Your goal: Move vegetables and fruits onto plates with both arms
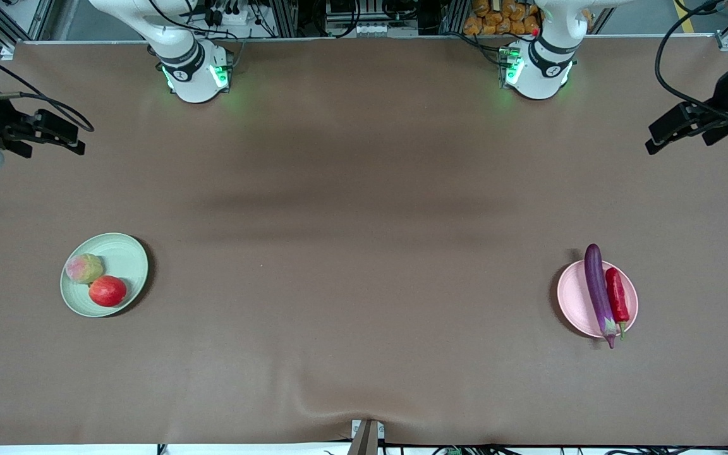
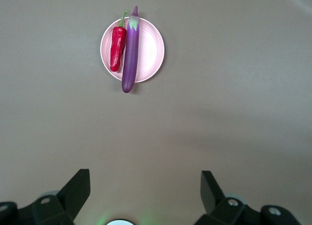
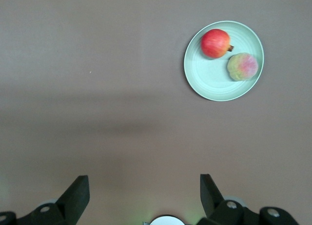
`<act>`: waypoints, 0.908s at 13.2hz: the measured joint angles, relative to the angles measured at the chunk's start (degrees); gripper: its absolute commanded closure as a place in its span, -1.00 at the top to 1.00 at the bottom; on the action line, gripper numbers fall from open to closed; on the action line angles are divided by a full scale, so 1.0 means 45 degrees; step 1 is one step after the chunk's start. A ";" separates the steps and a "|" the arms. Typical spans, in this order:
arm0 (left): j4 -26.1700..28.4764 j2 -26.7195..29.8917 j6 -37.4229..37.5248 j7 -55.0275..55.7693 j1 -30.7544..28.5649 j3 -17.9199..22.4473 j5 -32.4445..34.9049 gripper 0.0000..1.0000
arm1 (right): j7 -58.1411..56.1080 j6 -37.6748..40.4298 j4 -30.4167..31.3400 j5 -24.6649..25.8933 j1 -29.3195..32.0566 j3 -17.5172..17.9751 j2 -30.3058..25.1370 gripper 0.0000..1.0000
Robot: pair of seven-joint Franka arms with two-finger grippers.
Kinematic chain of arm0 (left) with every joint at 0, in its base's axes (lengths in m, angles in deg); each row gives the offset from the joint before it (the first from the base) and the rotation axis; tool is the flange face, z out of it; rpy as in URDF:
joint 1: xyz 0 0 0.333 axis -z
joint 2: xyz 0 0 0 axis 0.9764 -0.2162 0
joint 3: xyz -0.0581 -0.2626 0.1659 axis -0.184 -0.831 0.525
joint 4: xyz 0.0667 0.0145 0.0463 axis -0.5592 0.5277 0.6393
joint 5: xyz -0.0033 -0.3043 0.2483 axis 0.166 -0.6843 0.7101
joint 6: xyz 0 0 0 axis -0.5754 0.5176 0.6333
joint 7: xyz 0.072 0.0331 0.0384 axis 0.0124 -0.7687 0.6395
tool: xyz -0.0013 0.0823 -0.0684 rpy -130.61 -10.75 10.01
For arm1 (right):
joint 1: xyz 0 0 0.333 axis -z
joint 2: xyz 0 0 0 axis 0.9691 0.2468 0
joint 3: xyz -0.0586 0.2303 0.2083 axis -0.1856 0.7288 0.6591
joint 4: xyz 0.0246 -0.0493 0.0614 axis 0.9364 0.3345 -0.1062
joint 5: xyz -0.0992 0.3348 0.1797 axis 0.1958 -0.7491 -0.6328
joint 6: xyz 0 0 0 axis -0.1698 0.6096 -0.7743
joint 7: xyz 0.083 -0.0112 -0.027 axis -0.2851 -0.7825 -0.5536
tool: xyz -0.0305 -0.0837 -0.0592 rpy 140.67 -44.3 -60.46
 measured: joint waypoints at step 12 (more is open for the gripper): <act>-0.0007 0.0012 0.0072 -0.0018 -0.0215 0.0157 0.0000 1.00 | -0.0002 -0.0066 -0.0020 0.0183 -0.0126 -0.0747 0.0007 1.00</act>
